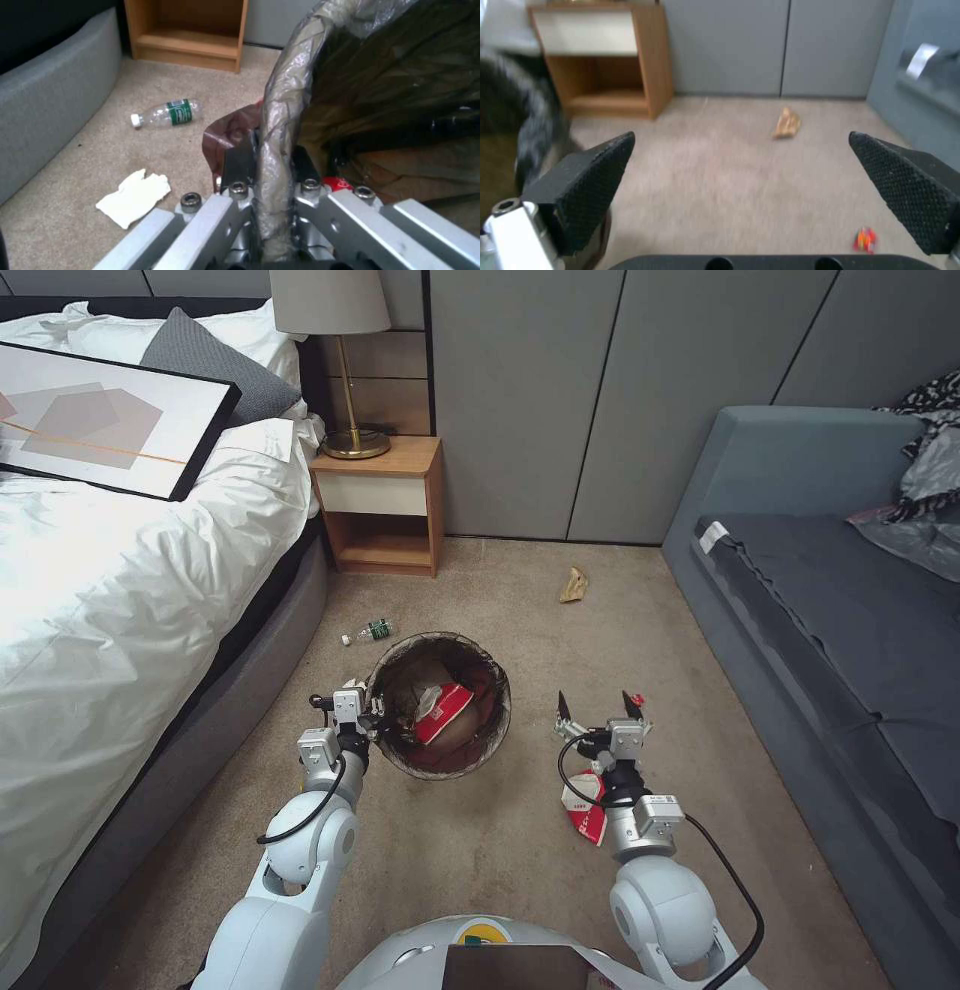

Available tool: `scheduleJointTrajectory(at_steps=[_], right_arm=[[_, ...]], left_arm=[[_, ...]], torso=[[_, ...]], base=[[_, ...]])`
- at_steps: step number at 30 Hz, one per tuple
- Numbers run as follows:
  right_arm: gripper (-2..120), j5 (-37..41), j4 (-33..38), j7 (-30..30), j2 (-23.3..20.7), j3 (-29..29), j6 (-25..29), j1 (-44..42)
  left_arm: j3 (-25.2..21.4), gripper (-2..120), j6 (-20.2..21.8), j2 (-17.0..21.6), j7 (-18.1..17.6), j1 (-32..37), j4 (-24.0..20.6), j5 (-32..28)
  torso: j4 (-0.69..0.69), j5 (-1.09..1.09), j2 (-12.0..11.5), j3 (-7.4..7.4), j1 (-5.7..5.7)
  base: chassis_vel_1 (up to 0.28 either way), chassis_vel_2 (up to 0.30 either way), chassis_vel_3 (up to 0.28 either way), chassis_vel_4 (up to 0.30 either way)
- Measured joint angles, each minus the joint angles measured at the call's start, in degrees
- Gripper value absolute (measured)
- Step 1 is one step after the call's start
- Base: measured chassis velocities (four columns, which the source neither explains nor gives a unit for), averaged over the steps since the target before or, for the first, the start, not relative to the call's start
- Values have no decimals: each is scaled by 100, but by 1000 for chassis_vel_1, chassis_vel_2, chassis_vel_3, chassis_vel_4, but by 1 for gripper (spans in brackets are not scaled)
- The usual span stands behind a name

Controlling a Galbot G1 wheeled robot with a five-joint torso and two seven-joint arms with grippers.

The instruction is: Pick up the trash bin, then pick up the garbage from the floor and place it into the trash bin.

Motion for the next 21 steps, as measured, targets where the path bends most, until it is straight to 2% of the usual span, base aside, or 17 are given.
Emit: scheduleJointTrajectory(at_steps=[7, 10, 11, 14, 16, 17, 18, 21], right_arm=[[100, 288, 181, -52, -182, -9, -756, -159], [100, 310, 181, -16, -426, 23, -1417, -205], [100, 310, 181, -16, -426, 23, -1417, -205], [100, 492, -102, 173, -925, -20, -2031, -133], [100, 547, -143, 192, -995, -42, -2085, -117], [100, 764, -327, 227, -1309, -157, -2263, -42], [100, 764, -327, 227, -1309, -157, -2263, -42], [100, 1146, -746, 195, -1854, -434, -2524, 140]], left_arm=[[-6, 2, 24, -1, 1, 37, -52, 4], [-2, 2, 25, 3, 2, 45, -56, 11], [-2, 2, 25, 3, 2, 45, -56, 11], [10, 2, 19, -2, 11, 39, -20, 22], [10, 2, 18, -2, 12, 38, -16, 23], [6, 2, 10, -4, 15, 32, -5, 24], [6, 2, 10, -4, 15, 32, -5, 24], [-7, 2, -3, -6, 20, 19, 12, 26]], torso=[[-1, 0, 0, 0, 0], [-1, 0, 0, 0, 0], [-1, 0, 0, 0, 0], [-1, 1, 0, 0, 0], [-1, 1, 0, 0, 0], [0, 1, 0, 0, 0], [0, 1, 0, 0, 0], [-1, 0, 0, 0, 0]], base=[[0, 0, 0, 0], [0, 0, 0, 0], [0, 0, 0, 0], [0, 0, 0, 0], [0, 0, 0, 0], [0, 0, 0, 0], [0, 0, 0, 0], [0, 0, 0, 0]])
